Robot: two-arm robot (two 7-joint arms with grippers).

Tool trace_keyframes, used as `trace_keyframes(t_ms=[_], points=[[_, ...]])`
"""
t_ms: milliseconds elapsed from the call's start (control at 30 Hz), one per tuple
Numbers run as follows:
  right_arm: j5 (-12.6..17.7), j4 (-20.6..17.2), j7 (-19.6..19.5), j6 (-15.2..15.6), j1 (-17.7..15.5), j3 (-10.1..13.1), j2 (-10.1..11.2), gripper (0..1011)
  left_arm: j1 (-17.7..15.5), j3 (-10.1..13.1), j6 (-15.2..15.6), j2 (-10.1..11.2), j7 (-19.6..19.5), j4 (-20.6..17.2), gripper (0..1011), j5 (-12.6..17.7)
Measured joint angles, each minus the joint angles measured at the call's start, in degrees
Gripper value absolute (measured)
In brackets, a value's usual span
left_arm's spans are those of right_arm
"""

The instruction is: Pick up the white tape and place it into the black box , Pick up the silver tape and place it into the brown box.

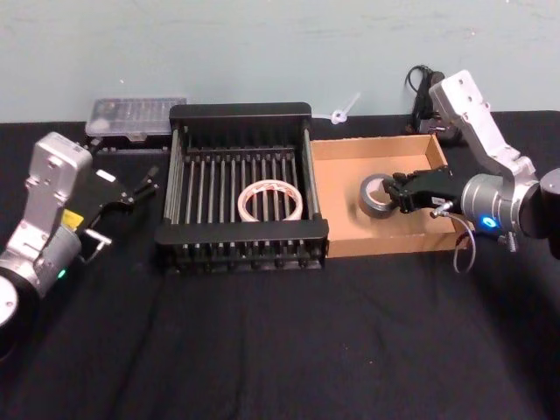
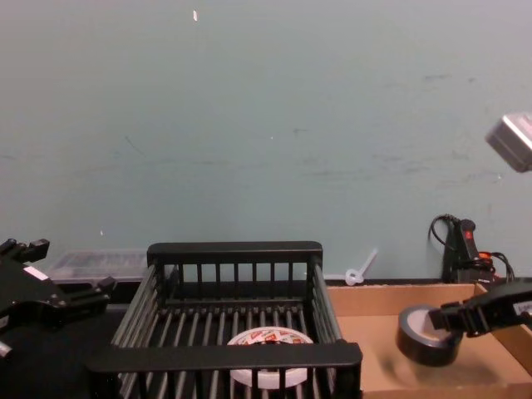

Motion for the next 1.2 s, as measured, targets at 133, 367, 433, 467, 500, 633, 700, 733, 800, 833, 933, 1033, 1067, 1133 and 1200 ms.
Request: trace_keyframes(t_ms=[133,367,433,467,500,633,700,733,800,833,933,1033,1067,1133,1200], points=[[-0.71,1.72,-0.04,0.03,0.56,0.05,-0.81,168,0.0,0.0,0.0,0.0,0.0,0.0,1001,0.0],[-0.94,2.13,-0.05,0.04,0.74,0.15,-1.02,168,0.0,0.0,0.0,0.0,0.0,0.0,1001,0.0],[-0.94,2.06,-0.05,0.04,0.73,0.15,-0.98,168,0.0,0.0,0.0,0.0,0.0,0.0,1001,0.0],[-0.93,2.0,-0.05,0.05,0.72,0.15,-0.96,168,0.0,0.0,0.0,0.0,0.0,0.0,1001,0.0],[-0.92,1.96,-0.05,0.06,0.71,0.15,-0.94,168,0.0,0.0,0.0,0.0,0.0,0.0,1001,0.0],[-0.86,1.84,-0.04,0.09,0.64,0.14,-0.88,168,0.0,0.0,0.0,0.0,0.0,0.0,1001,0.0],[-0.83,1.8,-0.04,0.1,0.62,0.14,-0.86,168,0.0,0.0,0.0,0.0,0.0,0.0,1001,0.0],[-0.81,1.77,-0.03,0.11,0.62,0.13,-0.85,168,0.0,0.0,0.0,0.0,0.0,0.0,1001,0.0],[-0.79,1.73,-0.02,0.12,0.61,0.12,-0.84,168,0.0,0.0,0.0,0.0,0.0,0.0,1001,0.0],[-0.78,1.71,-0.02,0.12,0.61,0.12,-0.83,168,0.0,0.0,0.0,0.0,0.0,0.0,1001,0.0],[-0.75,1.66,-0.01,0.12,0.6,0.1,-0.82,224,0.0,0.0,0.0,0.0,0.0,0.0,1002,0.0],[-0.73,1.63,0.0,0.12,0.59,0.09,-0.8,316,0.0,0.0,0.0,0.0,0.0,0.0,1001,0.0],[-0.73,1.62,0.0,0.12,0.58,0.08,-0.8,333,0.0,0.0,0.0,0.0,0.0,0.0,1001,0.0],[-0.72,1.6,0.0,0.12,0.57,0.07,-0.79,409,0.0,0.0,0.0,0.0,0.0,0.0,1001,0.0],[-0.71,1.59,0.0,0.12,0.56,0.06,-0.77,470,0.0,0.0,0.0,0.0,0.0,0.0,1001,0.0]])
